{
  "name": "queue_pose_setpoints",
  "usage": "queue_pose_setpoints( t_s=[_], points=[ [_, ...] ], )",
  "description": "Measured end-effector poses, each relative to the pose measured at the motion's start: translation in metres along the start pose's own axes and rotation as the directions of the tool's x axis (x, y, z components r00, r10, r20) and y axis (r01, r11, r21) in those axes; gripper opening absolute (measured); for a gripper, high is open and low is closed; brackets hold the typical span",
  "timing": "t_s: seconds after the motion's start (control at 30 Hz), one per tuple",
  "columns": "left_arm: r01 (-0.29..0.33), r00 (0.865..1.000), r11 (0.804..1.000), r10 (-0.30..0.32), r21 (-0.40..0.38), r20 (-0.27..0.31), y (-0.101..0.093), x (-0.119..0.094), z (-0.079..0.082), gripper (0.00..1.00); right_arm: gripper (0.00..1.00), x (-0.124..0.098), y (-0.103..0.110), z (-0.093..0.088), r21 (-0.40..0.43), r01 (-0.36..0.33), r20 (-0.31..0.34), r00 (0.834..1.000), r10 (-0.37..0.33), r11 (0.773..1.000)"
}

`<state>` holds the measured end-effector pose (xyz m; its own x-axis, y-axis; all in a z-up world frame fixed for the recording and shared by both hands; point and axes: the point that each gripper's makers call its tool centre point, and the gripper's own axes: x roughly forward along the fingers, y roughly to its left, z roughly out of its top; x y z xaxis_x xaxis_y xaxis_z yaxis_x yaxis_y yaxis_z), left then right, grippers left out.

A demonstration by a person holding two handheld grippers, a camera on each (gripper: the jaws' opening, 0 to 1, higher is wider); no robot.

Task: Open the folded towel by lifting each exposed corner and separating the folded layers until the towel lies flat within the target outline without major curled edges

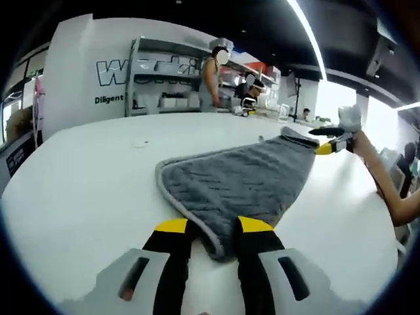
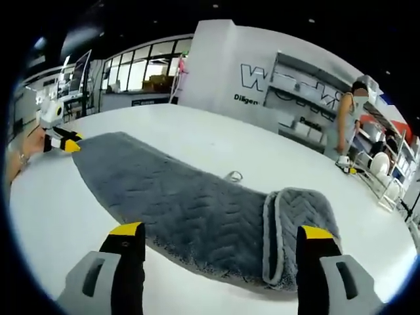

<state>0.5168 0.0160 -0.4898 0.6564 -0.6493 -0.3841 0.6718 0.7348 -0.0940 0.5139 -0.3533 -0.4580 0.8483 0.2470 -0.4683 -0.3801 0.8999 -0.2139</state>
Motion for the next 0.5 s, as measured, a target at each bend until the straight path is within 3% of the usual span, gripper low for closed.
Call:
queue_pose_setpoints(
  t_s=[0.13, 0.37, 0.5],
  points=[
    [0.009, 1.0, 1.0, -0.009, 0.028, 0.008, -0.004, 0.001, 0.002, 0.11, 0.97, 0.001, 0.001, -0.001, -0.007, -0.004, -0.006, 1.0, 0.004, 1.0],
    [-0.025, 1.0, 0.999, 0.025, 0.038, -0.008, 0.006, -0.002, 0.0, 0.09, 0.97, 0.002, 0.002, -0.002, -0.005, -0.003, -0.01, 1.0, 0.003, 1.0],
    [-0.051, 0.999, 0.999, 0.051, 0.0, -0.014, 0.017, -0.008, -0.002, 0.09, 0.97, 0.001, 0.003, -0.002, -0.002, -0.005, -0.008, 1.0, 0.005, 1.0]
  ],
)
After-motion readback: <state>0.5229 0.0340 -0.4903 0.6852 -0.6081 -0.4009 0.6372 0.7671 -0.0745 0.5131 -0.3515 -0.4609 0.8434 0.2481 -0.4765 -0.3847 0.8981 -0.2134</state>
